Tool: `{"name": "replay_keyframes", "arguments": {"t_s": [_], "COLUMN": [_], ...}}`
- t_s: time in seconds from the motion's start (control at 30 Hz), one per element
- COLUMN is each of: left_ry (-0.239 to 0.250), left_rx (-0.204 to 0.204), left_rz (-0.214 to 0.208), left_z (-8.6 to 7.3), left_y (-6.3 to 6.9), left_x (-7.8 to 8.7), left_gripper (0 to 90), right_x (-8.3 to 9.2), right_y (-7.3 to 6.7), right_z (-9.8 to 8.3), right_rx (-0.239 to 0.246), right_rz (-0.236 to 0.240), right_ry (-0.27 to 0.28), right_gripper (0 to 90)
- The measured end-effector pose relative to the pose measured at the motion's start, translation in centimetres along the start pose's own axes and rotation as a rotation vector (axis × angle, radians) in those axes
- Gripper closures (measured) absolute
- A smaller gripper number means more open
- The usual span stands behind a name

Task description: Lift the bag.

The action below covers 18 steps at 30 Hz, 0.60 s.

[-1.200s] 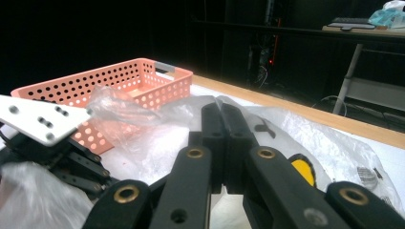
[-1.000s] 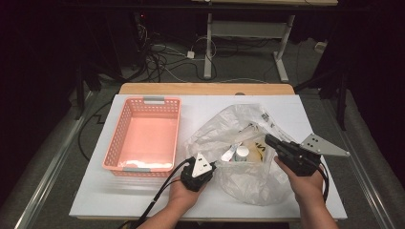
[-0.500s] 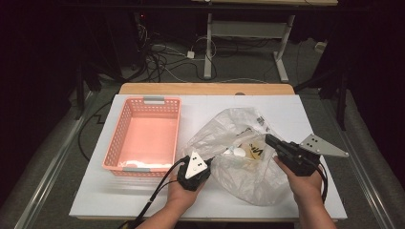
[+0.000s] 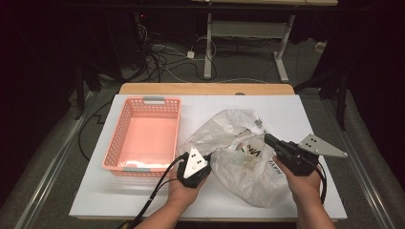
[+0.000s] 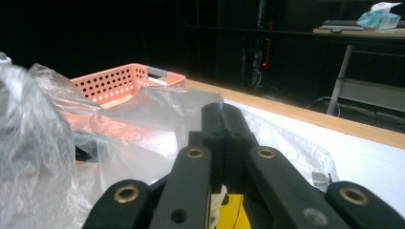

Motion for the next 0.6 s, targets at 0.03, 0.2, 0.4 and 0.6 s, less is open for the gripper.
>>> {"name": "replay_keyframes", "arguments": {"t_s": [0.03, 0.2, 0.4, 0.6], "left_ry": [0.007, 0.043, 0.077, 0.121], "left_rx": [-0.001, -0.005, 0.0, -0.02], "left_rz": [0.002, 0.012, 0.004, 0.015], "left_z": [0.3, 1.9, 3.4, 5.0], "left_y": [0.0, -0.2, -0.1, -0.8], "left_x": [0.0, -0.6, -1.4, -1.8], "left_gripper": [88.1, 88.1, 88.1, 88.2], "right_x": [0.0, -0.2, -0.2, -0.7], "right_y": [0.0, 0.2, 0.4, 0.8], "right_z": [0.0, 0.0, 0.2, 1.1], "right_rx": [-0.001, 0.001, 0.003, -0.01], "right_rz": [0.0, -0.007, -0.013, -0.019], "right_ry": [0.001, 0.011, 0.031, 0.069], "right_gripper": [90.0, 90.0, 90.0, 90.0]}}
Point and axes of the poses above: each handheld gripper's, and its own axes: x roughly backward along the jaws, z roughly out of its top, y roughly to its right, the point moved 10 cm from there along -x, roughly forward along the jaws, and after that the axes turned 4 degrees about -x, right-handed, at the moved point
